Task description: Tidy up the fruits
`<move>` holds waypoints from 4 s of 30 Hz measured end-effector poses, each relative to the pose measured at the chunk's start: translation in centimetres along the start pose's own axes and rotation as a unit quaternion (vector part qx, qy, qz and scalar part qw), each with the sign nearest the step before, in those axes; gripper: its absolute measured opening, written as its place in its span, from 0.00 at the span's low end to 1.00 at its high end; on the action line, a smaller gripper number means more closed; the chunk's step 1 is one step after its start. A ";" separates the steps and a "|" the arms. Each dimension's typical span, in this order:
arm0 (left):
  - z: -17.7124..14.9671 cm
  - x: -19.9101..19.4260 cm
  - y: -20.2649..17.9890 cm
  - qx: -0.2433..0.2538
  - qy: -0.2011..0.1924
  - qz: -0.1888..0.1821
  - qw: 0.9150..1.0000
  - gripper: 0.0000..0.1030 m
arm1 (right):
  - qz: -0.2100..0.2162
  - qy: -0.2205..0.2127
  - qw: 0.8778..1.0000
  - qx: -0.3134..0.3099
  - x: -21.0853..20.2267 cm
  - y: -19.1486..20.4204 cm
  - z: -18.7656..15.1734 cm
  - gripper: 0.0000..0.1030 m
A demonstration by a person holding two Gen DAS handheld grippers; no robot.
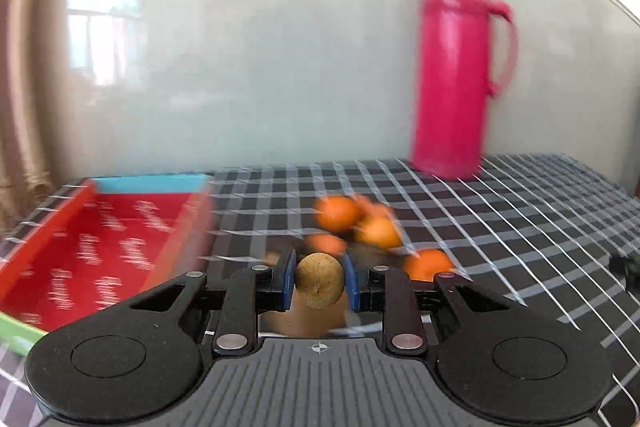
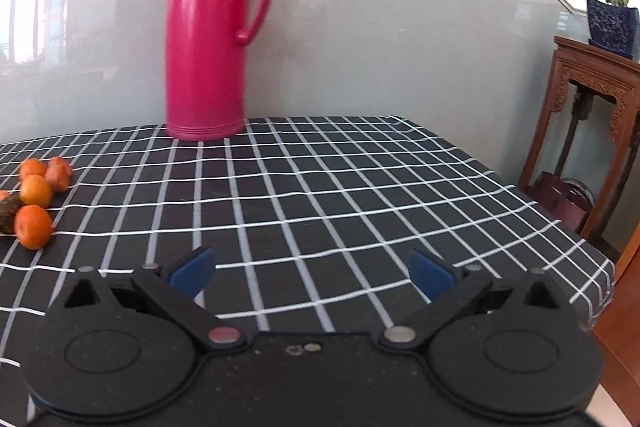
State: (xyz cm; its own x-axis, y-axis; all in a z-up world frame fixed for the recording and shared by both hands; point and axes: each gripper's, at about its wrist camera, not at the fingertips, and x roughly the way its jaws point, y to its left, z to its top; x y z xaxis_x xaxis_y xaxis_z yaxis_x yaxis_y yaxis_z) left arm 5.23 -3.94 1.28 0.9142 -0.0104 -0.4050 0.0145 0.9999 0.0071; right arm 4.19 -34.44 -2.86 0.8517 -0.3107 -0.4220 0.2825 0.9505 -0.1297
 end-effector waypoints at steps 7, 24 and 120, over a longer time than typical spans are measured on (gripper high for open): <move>0.3 -0.2 9.0 -0.068 -0.008 0.072 0.995 0.25 | 0.025 -0.005 0.999 -0.030 -0.4 4.7 0.6 1.00; -1.1 -1.5 12.3 -0.080 -0.049 0.110 0.990 1.00 | 0.084 -0.011 0.996 -0.038 -0.8 8.5 1.1 1.00; -5.7 -8.3 27.4 -0.100 0.006 0.208 0.973 1.00 | 0.335 -0.075 0.928 -0.144 -9.8 33.7 -0.6 0.67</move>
State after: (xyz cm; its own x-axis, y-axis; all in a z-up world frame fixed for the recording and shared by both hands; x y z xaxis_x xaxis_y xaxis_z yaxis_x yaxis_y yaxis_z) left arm -4.30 23.60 -0.34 0.8195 0.3940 -0.4162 -0.4357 0.9001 -0.0058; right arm 5.14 0.61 -3.65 0.8513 0.3749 -0.3670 -0.4452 0.8863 -0.1273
